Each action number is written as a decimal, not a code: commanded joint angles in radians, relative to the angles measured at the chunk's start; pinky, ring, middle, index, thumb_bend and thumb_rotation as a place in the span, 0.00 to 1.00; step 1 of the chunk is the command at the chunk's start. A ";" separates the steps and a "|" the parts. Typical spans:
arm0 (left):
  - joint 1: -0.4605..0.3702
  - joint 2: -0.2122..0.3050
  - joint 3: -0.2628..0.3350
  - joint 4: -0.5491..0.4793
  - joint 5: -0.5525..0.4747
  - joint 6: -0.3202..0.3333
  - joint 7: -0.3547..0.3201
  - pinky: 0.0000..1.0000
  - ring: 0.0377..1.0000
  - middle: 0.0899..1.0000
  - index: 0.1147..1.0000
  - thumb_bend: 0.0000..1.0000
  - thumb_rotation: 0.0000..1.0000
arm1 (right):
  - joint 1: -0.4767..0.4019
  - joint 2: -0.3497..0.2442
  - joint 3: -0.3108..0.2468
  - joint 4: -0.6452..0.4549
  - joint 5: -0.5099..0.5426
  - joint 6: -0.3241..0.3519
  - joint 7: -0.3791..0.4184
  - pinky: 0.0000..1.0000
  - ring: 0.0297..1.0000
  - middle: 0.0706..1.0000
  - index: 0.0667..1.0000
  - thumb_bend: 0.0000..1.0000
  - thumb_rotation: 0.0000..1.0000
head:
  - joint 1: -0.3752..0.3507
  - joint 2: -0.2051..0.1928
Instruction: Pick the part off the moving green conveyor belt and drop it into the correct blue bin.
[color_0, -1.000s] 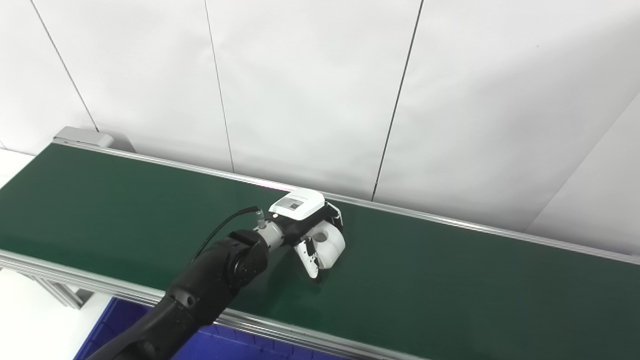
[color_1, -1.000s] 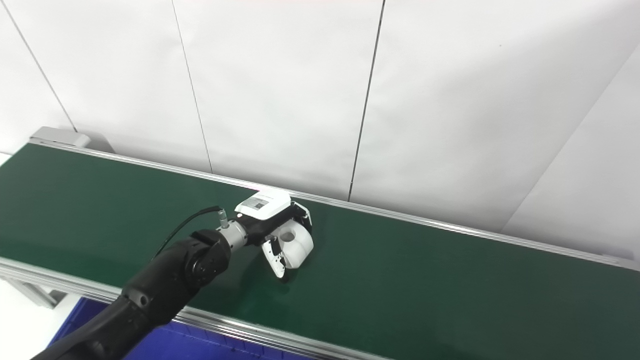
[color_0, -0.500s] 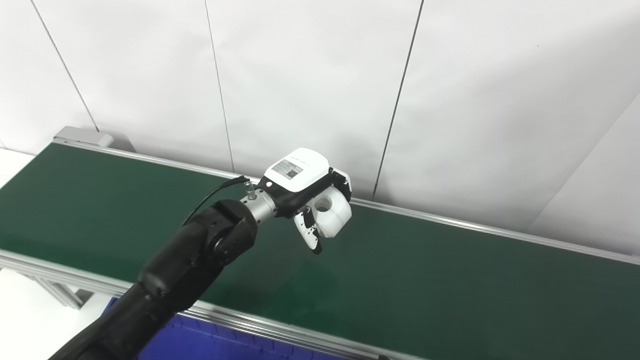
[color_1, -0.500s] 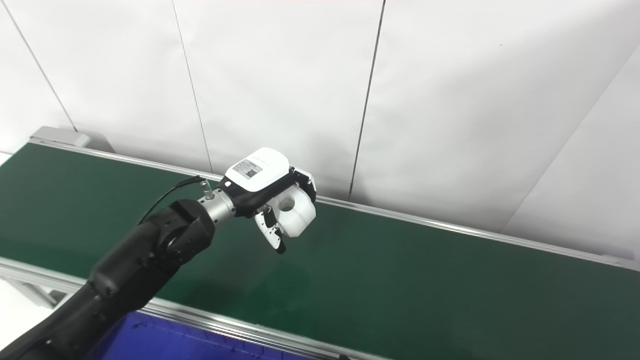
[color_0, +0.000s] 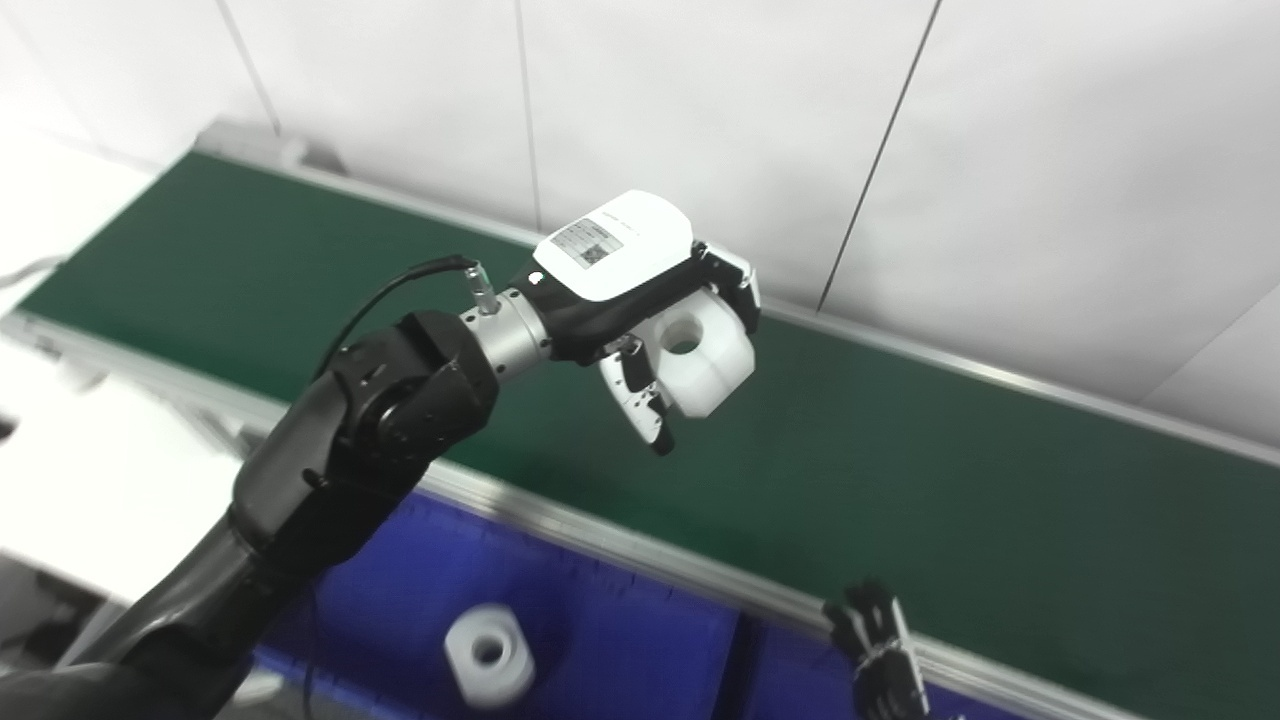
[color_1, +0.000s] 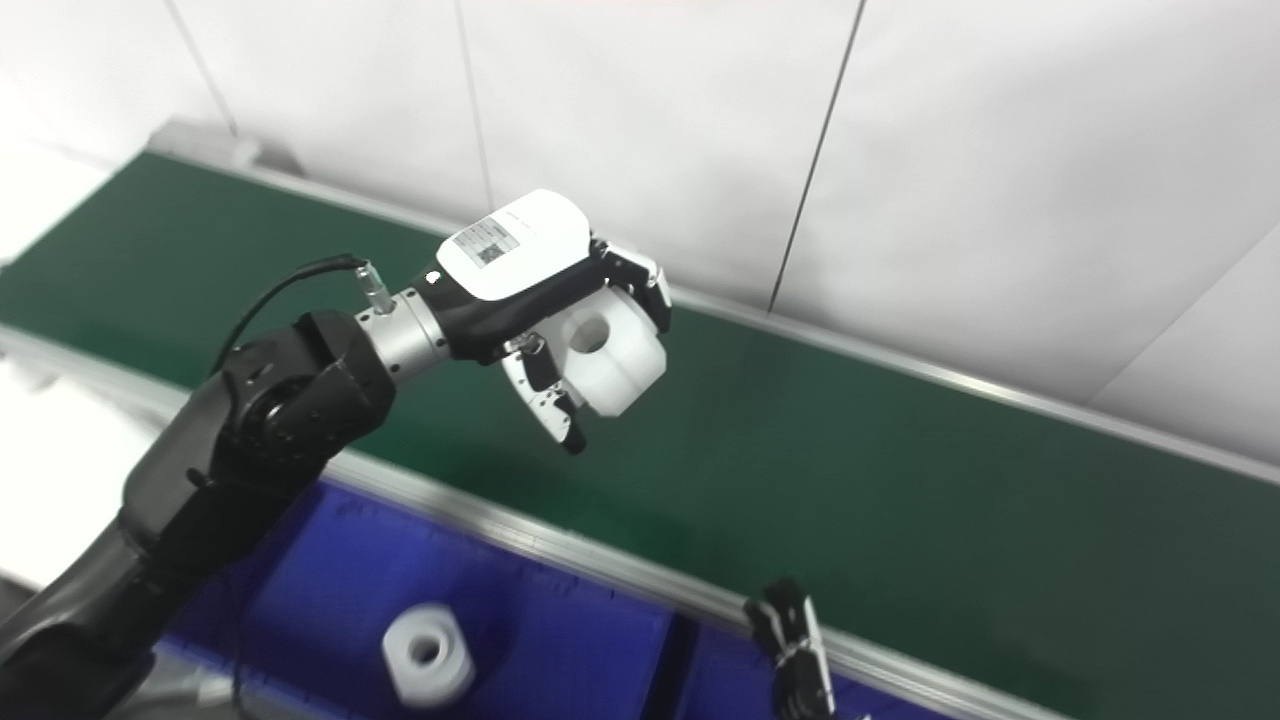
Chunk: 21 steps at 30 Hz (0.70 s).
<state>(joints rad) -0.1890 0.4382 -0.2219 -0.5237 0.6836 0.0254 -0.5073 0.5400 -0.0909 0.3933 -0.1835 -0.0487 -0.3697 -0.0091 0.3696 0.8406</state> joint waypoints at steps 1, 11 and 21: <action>0.045 0.026 0.039 -0.070 -0.014 0.009 0.013 0.29 0.35 0.45 0.48 0.50 0.00 | 0.014 -0.008 -0.014 -0.052 0.021 0.011 0.023 0.92 0.90 0.94 0.97 0.75 1.00 | 0.014 0.010; 0.359 0.013 0.114 -0.151 0.023 0.034 0.006 0.34 0.37 0.44 0.48 0.50 0.00 | 0.018 -0.036 -0.060 -0.073 0.081 0.026 0.073 0.87 0.86 0.91 0.94 0.75 0.94 | 0.096 -0.004; 0.539 -0.059 0.049 -0.010 0.082 -0.087 0.157 0.32 0.36 0.44 0.49 0.50 0.00 | 0.013 -0.034 -0.081 -0.060 0.118 0.030 0.112 0.84 0.84 0.88 0.92 0.74 0.89 | 0.074 0.004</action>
<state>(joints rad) 0.3463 0.3838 -0.1645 -0.5288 0.7566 -0.0127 -0.4024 0.5477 -0.1307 0.3115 -0.2209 0.0588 -0.3399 0.0844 0.4464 0.8437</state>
